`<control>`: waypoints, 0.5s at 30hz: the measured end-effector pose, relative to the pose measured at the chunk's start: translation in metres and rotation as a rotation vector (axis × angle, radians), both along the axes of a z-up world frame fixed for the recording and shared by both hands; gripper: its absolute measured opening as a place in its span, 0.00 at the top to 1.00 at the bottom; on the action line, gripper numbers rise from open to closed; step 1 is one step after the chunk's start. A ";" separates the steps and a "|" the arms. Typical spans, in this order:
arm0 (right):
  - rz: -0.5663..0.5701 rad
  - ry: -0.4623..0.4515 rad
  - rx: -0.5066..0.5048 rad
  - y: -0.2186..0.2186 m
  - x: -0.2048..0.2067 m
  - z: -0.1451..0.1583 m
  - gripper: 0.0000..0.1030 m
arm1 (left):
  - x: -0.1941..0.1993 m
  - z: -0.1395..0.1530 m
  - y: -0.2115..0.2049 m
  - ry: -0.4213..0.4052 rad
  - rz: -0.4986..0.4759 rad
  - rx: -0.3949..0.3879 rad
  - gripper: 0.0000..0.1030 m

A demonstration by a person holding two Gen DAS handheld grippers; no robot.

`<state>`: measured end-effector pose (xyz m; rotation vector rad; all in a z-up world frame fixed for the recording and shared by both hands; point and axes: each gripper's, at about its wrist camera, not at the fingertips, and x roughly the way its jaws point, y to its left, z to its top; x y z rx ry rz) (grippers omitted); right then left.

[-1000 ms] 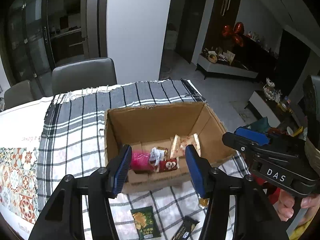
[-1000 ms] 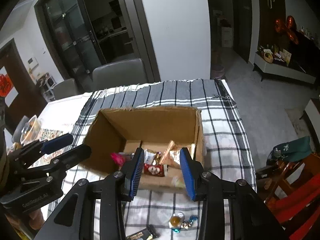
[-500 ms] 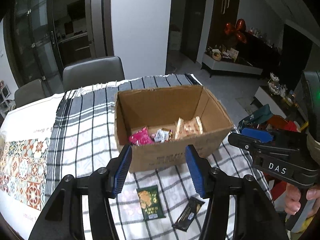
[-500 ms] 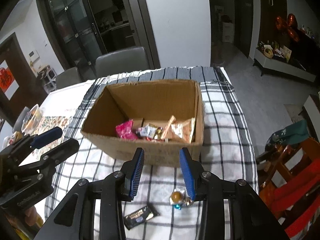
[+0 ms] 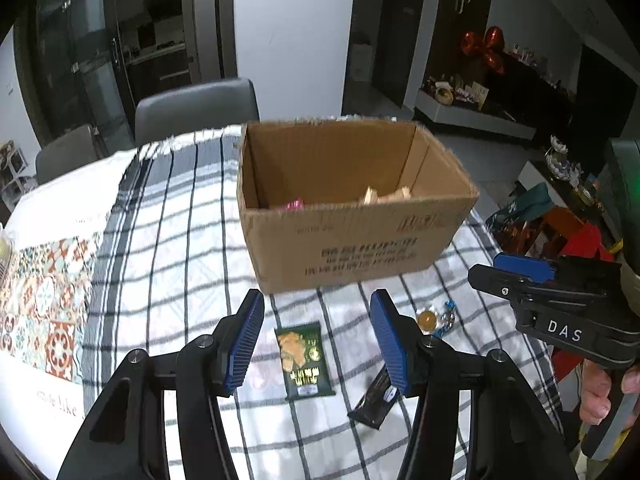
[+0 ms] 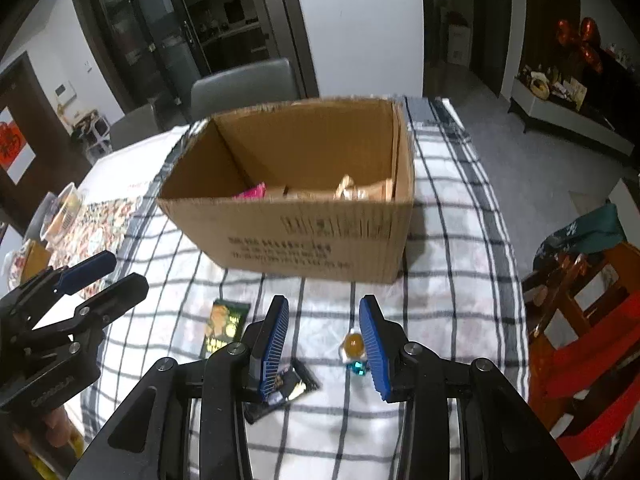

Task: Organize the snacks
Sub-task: 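Move both grippers back to the green cracker packet and gold candy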

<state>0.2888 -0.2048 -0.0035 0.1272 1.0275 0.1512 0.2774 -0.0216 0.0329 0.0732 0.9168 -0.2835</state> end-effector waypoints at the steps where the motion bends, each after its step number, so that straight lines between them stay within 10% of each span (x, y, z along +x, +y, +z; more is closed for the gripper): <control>1: 0.002 0.014 -0.002 0.000 0.001 -0.004 0.63 | -0.001 -0.005 0.000 0.012 0.001 0.001 0.47; 15: 0.001 0.160 -0.024 0.000 0.013 -0.057 0.63 | 0.006 -0.061 0.007 0.160 0.023 0.017 0.47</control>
